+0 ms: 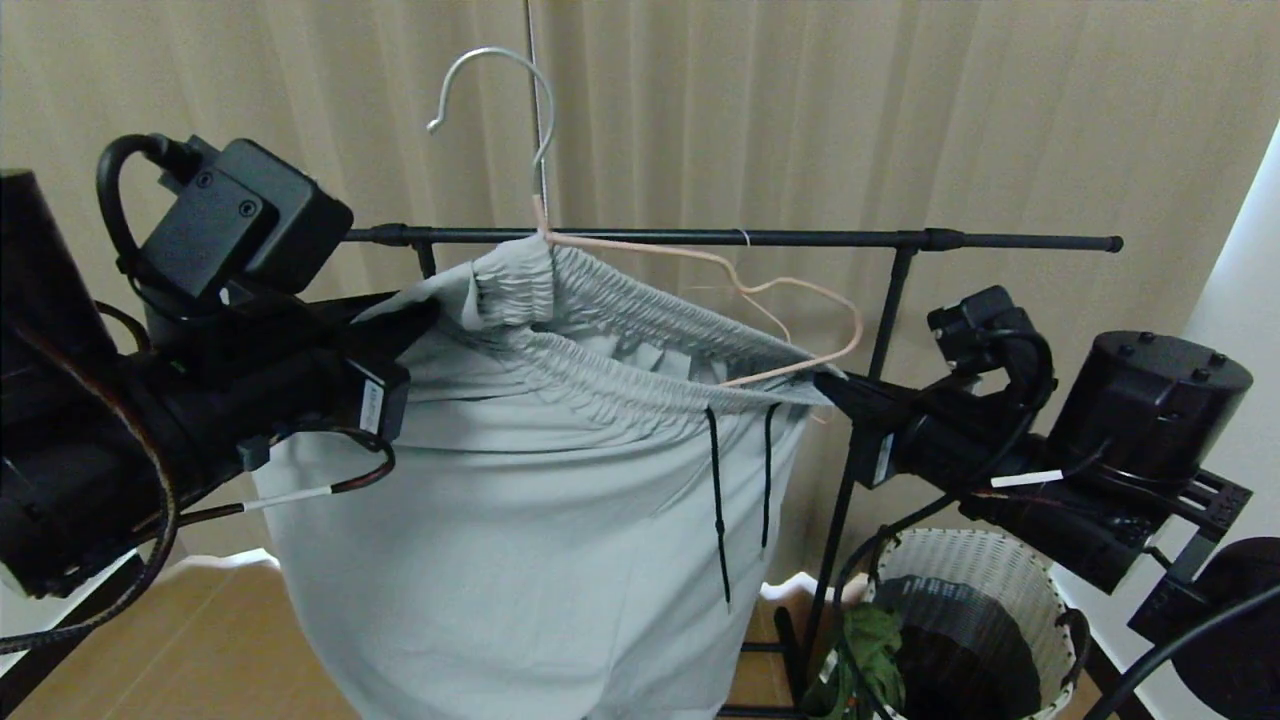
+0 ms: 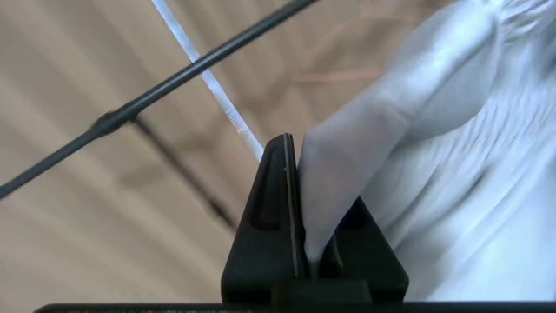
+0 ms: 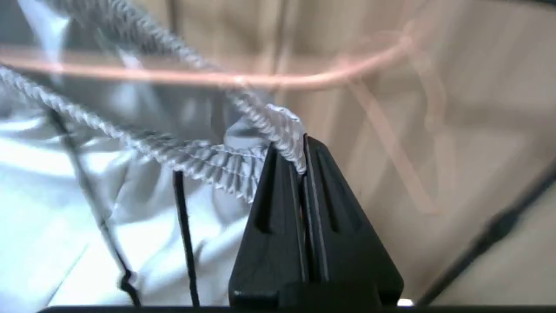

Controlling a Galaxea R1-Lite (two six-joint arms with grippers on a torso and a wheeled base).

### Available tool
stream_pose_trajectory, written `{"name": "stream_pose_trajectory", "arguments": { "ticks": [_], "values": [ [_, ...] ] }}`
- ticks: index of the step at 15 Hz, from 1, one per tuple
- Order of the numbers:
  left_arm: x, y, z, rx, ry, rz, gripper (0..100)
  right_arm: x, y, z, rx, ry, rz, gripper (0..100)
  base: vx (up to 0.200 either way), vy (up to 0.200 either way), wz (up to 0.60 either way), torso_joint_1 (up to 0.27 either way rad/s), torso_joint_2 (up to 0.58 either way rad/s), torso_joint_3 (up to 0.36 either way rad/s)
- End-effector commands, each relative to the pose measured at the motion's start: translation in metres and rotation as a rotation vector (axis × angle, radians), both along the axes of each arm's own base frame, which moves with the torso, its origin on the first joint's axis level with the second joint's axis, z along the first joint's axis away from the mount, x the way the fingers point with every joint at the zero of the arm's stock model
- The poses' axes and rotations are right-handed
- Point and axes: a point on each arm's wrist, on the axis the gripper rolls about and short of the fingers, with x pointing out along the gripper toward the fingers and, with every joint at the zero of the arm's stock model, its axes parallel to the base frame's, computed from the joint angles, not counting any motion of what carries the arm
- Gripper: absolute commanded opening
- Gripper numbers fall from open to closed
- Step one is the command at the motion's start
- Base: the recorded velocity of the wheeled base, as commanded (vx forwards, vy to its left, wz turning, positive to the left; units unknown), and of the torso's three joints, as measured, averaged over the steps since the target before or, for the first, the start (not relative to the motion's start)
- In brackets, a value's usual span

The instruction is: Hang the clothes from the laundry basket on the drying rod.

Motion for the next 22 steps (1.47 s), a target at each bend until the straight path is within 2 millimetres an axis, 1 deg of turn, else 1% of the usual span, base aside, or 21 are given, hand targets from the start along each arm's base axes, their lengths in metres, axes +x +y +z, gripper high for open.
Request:
{"name": "stream_pose_trajectory", "arguments": {
  "ticks": [1, 2, 4, 6, 8, 9, 10, 11, 14, 15, 17, 19, 20, 22],
  "values": [
    [-0.003, 0.012, -0.006, 0.028, 0.005, 0.042, 0, 0.007, -0.01, 0.009, 0.014, -0.032, -0.044, 0, 0.0, 0.0, 0.0, 0.0, 0.0, 0.0],
    [-0.008, 0.017, -0.014, 0.079, 0.015, 0.051, 0, 0.01, -0.012, 0.013, 0.016, -0.046, -0.053, 0, 0.0, 0.0, 0.0, 0.0, 0.0, 0.0],
    [-0.012, 0.024, -0.027, 0.157, 0.033, 0.065, 0, 0.01, -0.012, 0.014, 0.013, -0.044, -0.052, 0, 0.0, 0.0, 0.0, 0.0, 0.0, 0.0],
    [-0.012, 0.028, -0.033, 0.203, 0.043, 0.076, 0, 0.011, -0.011, 0.016, 0.012, -0.043, -0.049, 0, 0.0, 0.0, 0.0, 0.0, 0.0, 0.0],
    [-0.011, 0.028, -0.035, 0.204, 0.052, 0.08, 0, 0.009, -0.008, 0.015, 0.009, -0.034, -0.036, 0, 0.0, 0.0, 0.0, 0.0, 0.0, 0.0],
    [-0.008, 0.027, -0.036, 0.205, 0.06, 0.085, 0, 0.004, 0.0, 0.013, 0.004, -0.023, -0.002, 0, 0.0, 0.0, 0.0, 0.0, 0.0, 0.0],
    [-0.004, 0.025, -0.038, 0.201, 0.074, 0.094, 0, -0.005, 0.015, 0.014, 0.003, -0.024, 0.056, 0, 0.0, 0.0, 0.0, 0.0, 0.0, 0.0],
    [-0.002, 0.025, -0.04, 0.191, 0.087, 0.125, 0, -0.013, 0.025, 0.015, -0.01, -0.019, 0.101, 0, 0.0, 0.0, 0.0, 0.0, 0.0, 0.0],
    [0.006, 0.022, -0.035, 0.159, 0.085, 0.217, 0, -0.036, 0.048, 0.016, -0.031, 0.01, 0.215, 0, 0.0, 0.0, 0.0, 0.0, 0.0, 0.0],
    [0.006, 0.022, -0.035, 0.153, 0.088, 0.224, 0, -0.043, 0.053, 0.013, -0.037, 0.021, 0.25, 0, 0.0, 0.0, 0.0, 0.0, 0.0, 0.0],
    [0.007, 0.021, -0.038, 0.154, 0.099, 0.23, 0, -0.051, 0.06, 0.01, -0.042, 0.026, 0.286, 0, 0.0, 0.0, 0.0, 0.0, 0.0, 0.0],
    [0.008, 0.021, -0.037, 0.128, 0.103, 0.232, 0, -0.059, 0.065, 0.004, -0.057, 0.046, 0.318, 0, 0.0, 0.0, 0.0, 0.0, 0.0, 0.0],
    [0.008, 0.02, -0.037, 0.123, 0.104, 0.233, 0, -0.06, 0.066, 0.004, -0.059, 0.046, 0.321, 100, 0.0, 0.0, 0.0, 0.0, 0.0, 0.0],
    [0.007, 0.021, -0.036, 0.092, 0.105, 0.235, 0, -0.062, 0.068, 0.004, -0.058, 0.043, 0.327, 100, 0.0, 0.0, 0.0, 0.0, 0.0, 0.0]
  ]
}}
